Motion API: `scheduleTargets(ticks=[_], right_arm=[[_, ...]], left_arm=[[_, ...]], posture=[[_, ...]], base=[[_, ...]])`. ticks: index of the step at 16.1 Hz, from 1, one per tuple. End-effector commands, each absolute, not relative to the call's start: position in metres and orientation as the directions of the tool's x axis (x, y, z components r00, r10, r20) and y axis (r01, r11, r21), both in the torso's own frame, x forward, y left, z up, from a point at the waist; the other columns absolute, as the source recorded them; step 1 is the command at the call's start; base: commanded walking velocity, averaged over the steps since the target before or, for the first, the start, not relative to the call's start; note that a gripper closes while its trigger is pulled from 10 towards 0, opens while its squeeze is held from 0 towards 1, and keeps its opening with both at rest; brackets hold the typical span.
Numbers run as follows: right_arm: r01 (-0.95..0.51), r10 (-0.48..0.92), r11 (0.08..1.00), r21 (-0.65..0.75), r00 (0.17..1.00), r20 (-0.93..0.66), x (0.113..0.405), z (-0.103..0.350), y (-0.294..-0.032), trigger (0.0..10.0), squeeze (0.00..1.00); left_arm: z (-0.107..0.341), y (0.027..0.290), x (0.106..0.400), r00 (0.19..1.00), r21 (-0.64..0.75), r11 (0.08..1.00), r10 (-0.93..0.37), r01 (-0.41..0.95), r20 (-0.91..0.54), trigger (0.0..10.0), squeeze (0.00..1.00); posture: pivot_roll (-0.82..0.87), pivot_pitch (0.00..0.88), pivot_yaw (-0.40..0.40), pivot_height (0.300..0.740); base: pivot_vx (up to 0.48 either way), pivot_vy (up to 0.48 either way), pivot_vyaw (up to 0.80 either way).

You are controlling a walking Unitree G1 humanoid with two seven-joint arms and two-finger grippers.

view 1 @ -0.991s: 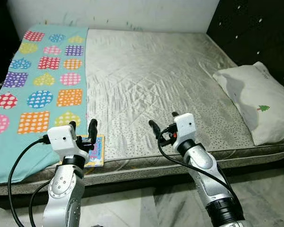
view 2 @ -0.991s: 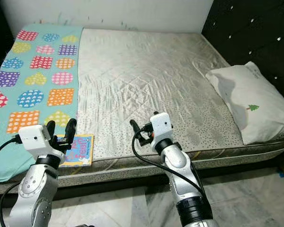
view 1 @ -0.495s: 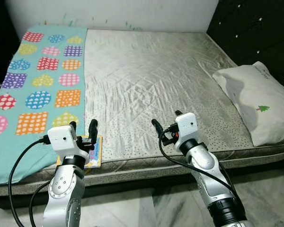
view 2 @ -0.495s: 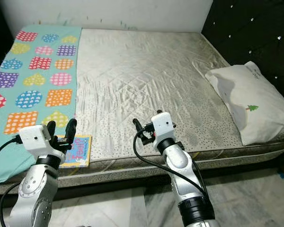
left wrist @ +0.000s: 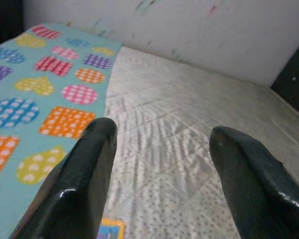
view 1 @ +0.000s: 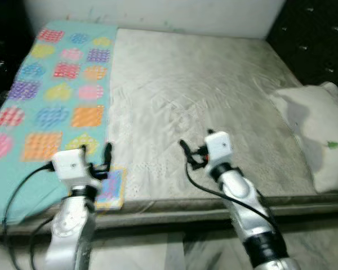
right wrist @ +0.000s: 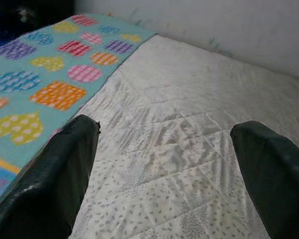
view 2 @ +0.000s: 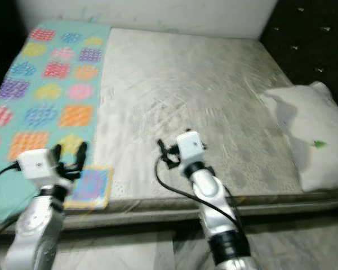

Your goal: Clean up the room

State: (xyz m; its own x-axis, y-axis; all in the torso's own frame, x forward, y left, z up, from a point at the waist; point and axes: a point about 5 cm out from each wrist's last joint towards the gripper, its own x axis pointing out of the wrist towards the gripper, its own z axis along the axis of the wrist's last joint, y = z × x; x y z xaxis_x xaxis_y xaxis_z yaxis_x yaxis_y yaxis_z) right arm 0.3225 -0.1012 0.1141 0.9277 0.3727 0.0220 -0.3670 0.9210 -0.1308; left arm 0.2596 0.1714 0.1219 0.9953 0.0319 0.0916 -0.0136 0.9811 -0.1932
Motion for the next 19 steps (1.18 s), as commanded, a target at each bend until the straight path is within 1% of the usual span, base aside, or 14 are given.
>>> scheduleTargets(ticks=[1,5,9,13,19], right_arm=[[-0.337,0.339,0.932,-0.131,0.941,-0.012,0.3211,0.1066,-0.1170,10.0,0.00],[-0.348,0.349,0.927,-0.139,0.937,-0.019,0.3205,0.1043,-0.1155,10.0,0.00],[-0.363,0.363,0.922,-0.135,0.932,-0.026,0.3204,0.1033,-0.1148,10.0,0.00],[-0.359,0.358,0.923,-0.141,0.933,-0.030,0.3205,0.1027,-0.1149,10.0,0.00],[-0.372,0.372,0.919,-0.127,0.928,-0.027,0.3192,0.1027,-0.1144,10.0,0.00]], left_arm=[[0.1245,0.1598,0.2602,0.995,-0.207,0.978,-0.005,0.026,0.104,10.0,0.00],[0.1238,0.1601,0.2606,0.995,-0.202,0.979,-0.010,0.031,0.102,10.0,0.00],[0.1198,0.1599,0.2620,0.998,-0.205,0.979,0.011,0.004,0.069,10.0,0.00],[0.1201,0.1601,0.2621,0.997,-0.213,0.977,0.006,0.010,0.075,10.0,0.00],[0.1207,0.1595,0.2615,0.997,-0.223,0.975,0.006,0.011,0.075,10.0,0.00]], posture=[[-0.02,0.084,-0.113,0.740],[-0.02,0.080,-0.112,0.740],[-0.02,0.078,-0.113,0.740],[-0.02,0.078,-0.111,0.740],[-0.02,0.085,-0.113,0.740]], base=[[0.364,0.000,0.00],[0.359,0.000,0.00],[0.000,0.000,0.00],[0.000,0.000,0.00],[0.000,0.423,0.00]])
